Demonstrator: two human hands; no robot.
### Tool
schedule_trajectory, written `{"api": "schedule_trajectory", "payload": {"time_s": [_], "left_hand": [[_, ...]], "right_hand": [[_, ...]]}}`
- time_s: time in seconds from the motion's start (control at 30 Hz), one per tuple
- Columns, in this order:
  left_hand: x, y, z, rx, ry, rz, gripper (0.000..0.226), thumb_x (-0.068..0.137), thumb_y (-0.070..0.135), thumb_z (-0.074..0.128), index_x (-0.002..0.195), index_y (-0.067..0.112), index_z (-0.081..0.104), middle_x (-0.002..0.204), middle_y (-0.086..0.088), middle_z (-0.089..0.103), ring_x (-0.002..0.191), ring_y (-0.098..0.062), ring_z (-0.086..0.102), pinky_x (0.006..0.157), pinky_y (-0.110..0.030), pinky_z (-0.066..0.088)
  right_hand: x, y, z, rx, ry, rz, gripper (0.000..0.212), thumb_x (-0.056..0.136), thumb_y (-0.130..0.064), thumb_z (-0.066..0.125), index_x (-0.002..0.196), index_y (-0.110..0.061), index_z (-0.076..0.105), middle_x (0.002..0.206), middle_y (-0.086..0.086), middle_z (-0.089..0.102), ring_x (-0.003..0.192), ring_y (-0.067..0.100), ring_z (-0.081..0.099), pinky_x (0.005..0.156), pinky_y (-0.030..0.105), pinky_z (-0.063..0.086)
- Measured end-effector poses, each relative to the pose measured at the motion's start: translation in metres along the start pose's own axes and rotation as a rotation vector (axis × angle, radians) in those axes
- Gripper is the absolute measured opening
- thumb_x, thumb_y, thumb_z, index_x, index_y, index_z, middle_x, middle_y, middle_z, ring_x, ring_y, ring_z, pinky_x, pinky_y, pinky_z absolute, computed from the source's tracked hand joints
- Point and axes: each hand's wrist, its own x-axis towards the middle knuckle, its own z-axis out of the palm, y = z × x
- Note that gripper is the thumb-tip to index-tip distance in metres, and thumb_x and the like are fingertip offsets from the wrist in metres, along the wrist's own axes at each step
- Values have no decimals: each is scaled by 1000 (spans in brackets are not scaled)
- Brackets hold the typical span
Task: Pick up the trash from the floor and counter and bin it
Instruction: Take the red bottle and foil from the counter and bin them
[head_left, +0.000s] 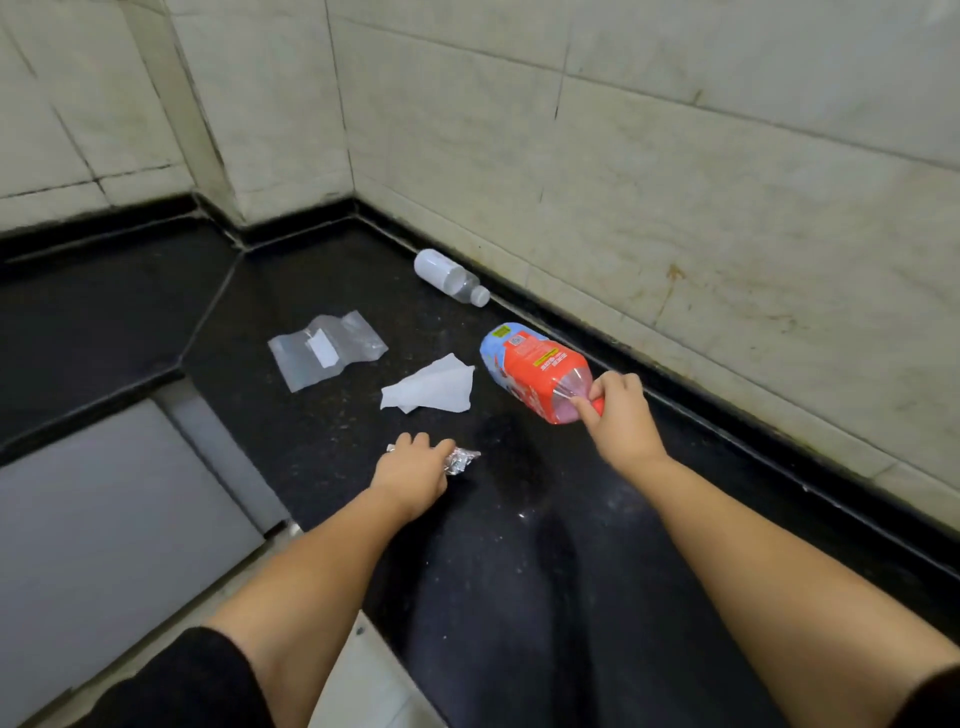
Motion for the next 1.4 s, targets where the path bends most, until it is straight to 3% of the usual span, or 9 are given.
{"api": "schedule_trajectory", "payload": {"time_s": [0.23,0.53,0.63,0.73,0.97,1.17,1.27,1.4], "left_hand": [[-136,-20,-10,-63,128,-294,43,94,26,43,137,24,39,128,-13,51,119,-33,44,94,-45,46],[-379,-39,53,-200,137,-753,43,92,27,46,134,21,43,128,-13,52,121,-33,45,98,-41,42],[-477,-54,81,-324,142,-975,44,91,26,48,134,20,44,129,-15,54,120,-35,48,98,-39,42],[-578,-61,111,-394,145,-1178,43,88,26,49,130,21,45,124,-17,57,116,-36,52,96,-41,46],[-784,-35,192,-532,132,-1487,48,92,27,47,139,25,37,133,-11,48,124,-32,43,99,-42,43],[-948,-5,288,-715,24,-1752,44,91,29,46,135,22,43,132,-14,51,121,-37,46,100,-45,43],[-992,9,331,-794,0,-1864,43,89,28,52,130,17,46,128,-19,53,120,-41,48,99,-46,43],[-1019,10,418,-908,-33,-1891,41,90,27,50,129,17,46,126,-18,55,117,-41,49,96,-47,44]], "right_hand": [[-75,-37,-11,33,-117,-215,24,92,-23,60,100,-1,53,115,18,46,76,24,48,81,36,46],[-220,-114,35,10,-435,-532,28,91,-26,60,100,-1,53,111,17,45,76,25,50,81,39,48],[-285,-154,60,31,-569,-648,25,90,-25,62,97,-3,53,105,14,43,77,26,47,80,36,45],[-359,-190,90,27,-698,-793,23,88,-22,64,94,-2,54,107,18,47,86,33,53,89,39,45],[-568,-252,153,-72,-933,-1053,28,90,-22,61,106,0,55,115,19,47,98,37,58,89,39,47],[-775,-253,216,-167,-1123,-1146,33,91,-24,59,112,0,55,120,21,49,104,36,57,88,37,45],[-849,-234,243,-193,-1197,-1172,34,91,-23,60,114,2,54,122,22,48,104,37,56,87,37,45],[-927,-201,301,-268,-1295,-1191,33,91,-25,60,112,1,54,121,19,46,95,38,59,82,37,48]]}}
